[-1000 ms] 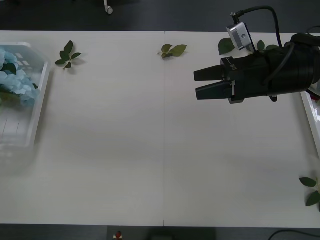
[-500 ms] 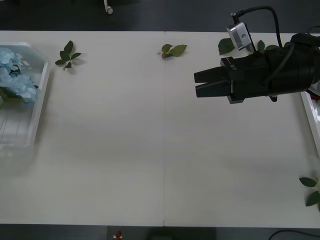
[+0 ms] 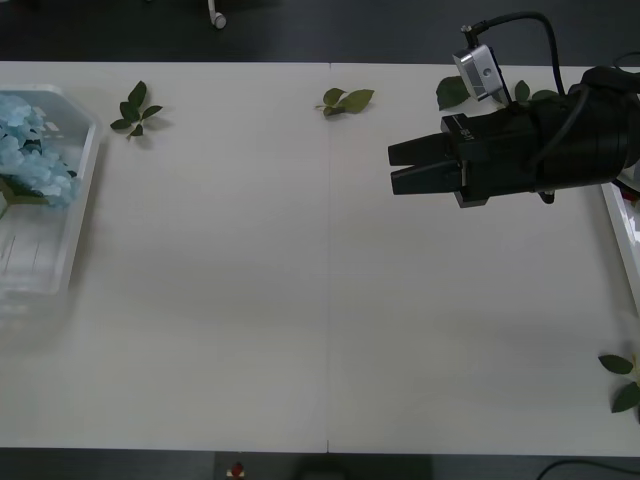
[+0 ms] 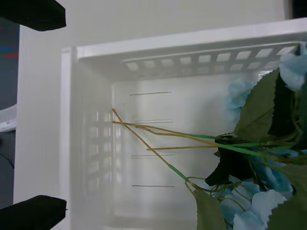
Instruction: Put the red flowers into the right box and the blue flowers into the left box
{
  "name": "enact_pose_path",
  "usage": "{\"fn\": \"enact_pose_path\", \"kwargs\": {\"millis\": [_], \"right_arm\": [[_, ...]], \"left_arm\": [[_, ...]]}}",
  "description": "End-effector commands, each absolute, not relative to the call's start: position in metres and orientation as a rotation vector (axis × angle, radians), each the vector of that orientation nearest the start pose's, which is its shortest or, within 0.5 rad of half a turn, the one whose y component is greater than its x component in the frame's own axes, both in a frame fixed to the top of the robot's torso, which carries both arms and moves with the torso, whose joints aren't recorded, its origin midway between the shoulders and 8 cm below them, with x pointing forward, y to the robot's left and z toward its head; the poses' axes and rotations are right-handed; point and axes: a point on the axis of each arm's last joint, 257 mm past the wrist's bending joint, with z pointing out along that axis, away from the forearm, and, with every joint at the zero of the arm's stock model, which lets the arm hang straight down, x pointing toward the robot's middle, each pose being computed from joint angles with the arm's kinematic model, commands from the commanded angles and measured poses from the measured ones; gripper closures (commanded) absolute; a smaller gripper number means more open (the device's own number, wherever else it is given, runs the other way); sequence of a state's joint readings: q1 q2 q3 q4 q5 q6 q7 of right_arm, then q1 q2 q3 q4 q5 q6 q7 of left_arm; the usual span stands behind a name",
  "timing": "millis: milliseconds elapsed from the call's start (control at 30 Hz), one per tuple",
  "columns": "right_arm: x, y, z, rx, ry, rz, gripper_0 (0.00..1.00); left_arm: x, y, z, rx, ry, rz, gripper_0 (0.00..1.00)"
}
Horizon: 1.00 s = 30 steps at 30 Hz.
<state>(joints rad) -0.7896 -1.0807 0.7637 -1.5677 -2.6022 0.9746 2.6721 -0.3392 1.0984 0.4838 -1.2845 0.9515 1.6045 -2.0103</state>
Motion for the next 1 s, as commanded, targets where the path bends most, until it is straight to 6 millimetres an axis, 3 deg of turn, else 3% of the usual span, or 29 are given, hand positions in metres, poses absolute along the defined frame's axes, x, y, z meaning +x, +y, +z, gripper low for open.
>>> {"fn": "enact_pose_path", "kwargs": {"millis": [33, 167, 300, 367, 467, 567, 733, 867, 1000], "right_arm": [[0.411, -0.053, -0.041, -1.192, 1.569, 1.251, 0.29], [0.411, -0.053, -0.041, -1.192, 1.569, 1.251, 0.29], [0.411, -0.053, -0.041, -1.192, 1.569, 1.251, 0.29], [0.411, -0.053, -0.041, -1.192, 1.569, 1.251, 0.29], [0.411, -0.053, -0.041, -1.192, 1.569, 1.251, 0.29], [0.411, -0.053, -0.041, -1.192, 1.569, 1.251, 0.29], [0.411, -0.053, -0.041, -1.192, 1.569, 1.251, 0.29], [0.411, -0.053, -0.041, -1.192, 1.569, 1.251, 0.29], [0.411, -0.053, -0.041, -1.192, 1.569, 1.251, 0.29]], "left_arm": [[0.417, 0.595, -0.059, 0.184, 2.547, 0.231, 0.00], [0.413, 0.579, -0.052, 0.237, 2.545, 0.201, 0.00], [0.420, 0.546, -0.049, 0.401, 2.494, 0.080, 0.00], [0.422, 0.524, -0.047, 0.505, 2.449, -0.005, 0.00], [0.423, 0.473, -0.043, 0.716, 2.331, -0.198, 0.00], [0.424, 0.441, -0.038, 0.868, 2.223, -0.285, 0.00], [0.424, 0.367, -0.032, 1.167, 1.933, -0.457, 0.00], [0.414, 0.315, -0.040, 1.319, 1.745, -0.596, 0.00], [0.408, 0.277, -0.049, 1.326, 1.700, -0.722, 0.00]]}}
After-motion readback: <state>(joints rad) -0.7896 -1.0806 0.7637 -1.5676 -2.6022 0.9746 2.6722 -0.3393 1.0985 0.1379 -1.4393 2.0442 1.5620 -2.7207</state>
